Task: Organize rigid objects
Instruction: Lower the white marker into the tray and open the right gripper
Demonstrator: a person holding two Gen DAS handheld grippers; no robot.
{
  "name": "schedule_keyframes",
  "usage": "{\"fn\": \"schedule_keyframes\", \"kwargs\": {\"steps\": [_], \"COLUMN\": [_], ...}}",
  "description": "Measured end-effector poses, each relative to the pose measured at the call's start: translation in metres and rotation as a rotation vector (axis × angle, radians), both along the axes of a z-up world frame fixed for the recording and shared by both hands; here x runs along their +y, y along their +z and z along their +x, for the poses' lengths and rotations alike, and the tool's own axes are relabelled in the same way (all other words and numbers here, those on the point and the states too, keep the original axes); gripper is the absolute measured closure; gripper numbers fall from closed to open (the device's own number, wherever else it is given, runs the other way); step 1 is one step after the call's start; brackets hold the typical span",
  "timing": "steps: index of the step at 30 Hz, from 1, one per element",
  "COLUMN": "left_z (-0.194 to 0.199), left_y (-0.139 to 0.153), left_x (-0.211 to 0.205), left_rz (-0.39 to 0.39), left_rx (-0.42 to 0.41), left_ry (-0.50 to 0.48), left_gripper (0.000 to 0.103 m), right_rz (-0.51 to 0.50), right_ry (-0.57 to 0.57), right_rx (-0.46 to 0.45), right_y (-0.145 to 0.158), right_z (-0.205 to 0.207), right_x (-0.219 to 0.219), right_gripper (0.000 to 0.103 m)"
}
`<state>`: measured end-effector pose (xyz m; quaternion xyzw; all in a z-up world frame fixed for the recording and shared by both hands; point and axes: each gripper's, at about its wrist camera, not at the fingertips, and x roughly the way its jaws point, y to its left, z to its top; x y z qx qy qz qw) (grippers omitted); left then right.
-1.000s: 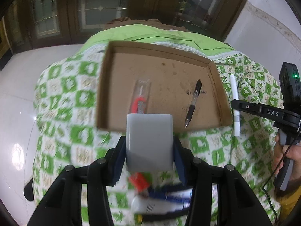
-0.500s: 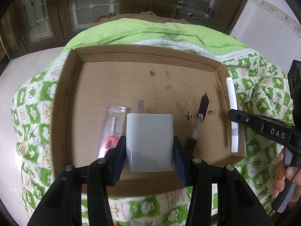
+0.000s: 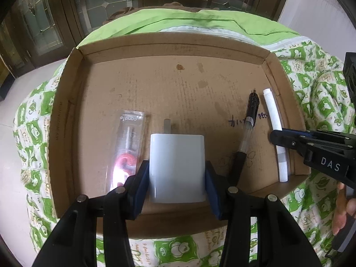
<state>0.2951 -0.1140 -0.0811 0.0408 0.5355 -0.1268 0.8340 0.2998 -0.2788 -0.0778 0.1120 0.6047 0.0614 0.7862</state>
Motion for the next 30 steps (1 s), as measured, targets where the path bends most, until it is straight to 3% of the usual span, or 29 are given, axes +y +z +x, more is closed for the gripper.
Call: {"fn": "schedule_keyframes", "kwargs": {"steps": [6, 9, 11, 12, 14, 17, 21, 23, 26, 28, 30], "left_z": [-0.012, -0.023, -0.038, -0.047, -0.072, -0.113, -0.157, -0.177, -0.194, -0.192, -0.195], "left_y": [0.012, 0.032, 0.05, 0.058, 0.071, 0.081, 0.072, 0.055, 0.021, 0.02, 0.03], "left_x": [-0.002, 0.002, 0.012, 0.018, 0.033, 0.055, 0.084, 0.103, 0.127, 0.136, 0.136], "left_rz": [0.029, 0.031, -0.008, -0.028, -0.06, -0.093, -0.117, -0.124, -0.141, -0.23, -0.237], "left_rx": [-0.013, -0.045, -0.069, -0.079, -0.103, -0.128, -0.138, -0.125, -0.025, 0.006, -0.032], "left_ry": [-0.026, -0.028, -0.016, -0.01, 0.009, 0.031, 0.086, 0.141, 0.241, 0.26, 0.261], "left_gripper": [0.051, 0.048, 0.043, 0.037, 0.03, 0.027, 0.026, 0.026, 0.027, 0.027, 0.026], "right_rz": [-0.055, -0.025, -0.009, 0.002, 0.029, 0.058, 0.159, 0.202, 0.223, 0.237, 0.224], "right_ry": [0.006, -0.008, -0.016, -0.018, -0.029, -0.043, -0.086, -0.098, -0.079, -0.065, -0.053], "right_rx": [-0.012, -0.016, -0.041, -0.053, -0.088, -0.15, -0.202, -0.209, -0.189, -0.162, -0.155], "right_y": [-0.002, 0.001, 0.011, 0.016, 0.03, 0.049, 0.069, 0.072, 0.068, 0.063, 0.061], "right_z": [-0.007, -0.013, -0.025, -0.031, -0.044, -0.064, -0.095, -0.113, -0.134, -0.137, -0.139], "right_x": [0.007, 0.008, 0.007, 0.006, 0.005, 0.002, -0.01, -0.013, -0.007, 0.002, 0.008], "right_gripper": [0.09, 0.09, 0.089, 0.086, 0.062, 0.057, 0.057, 0.049, 0.044, 0.044, 0.044]}}
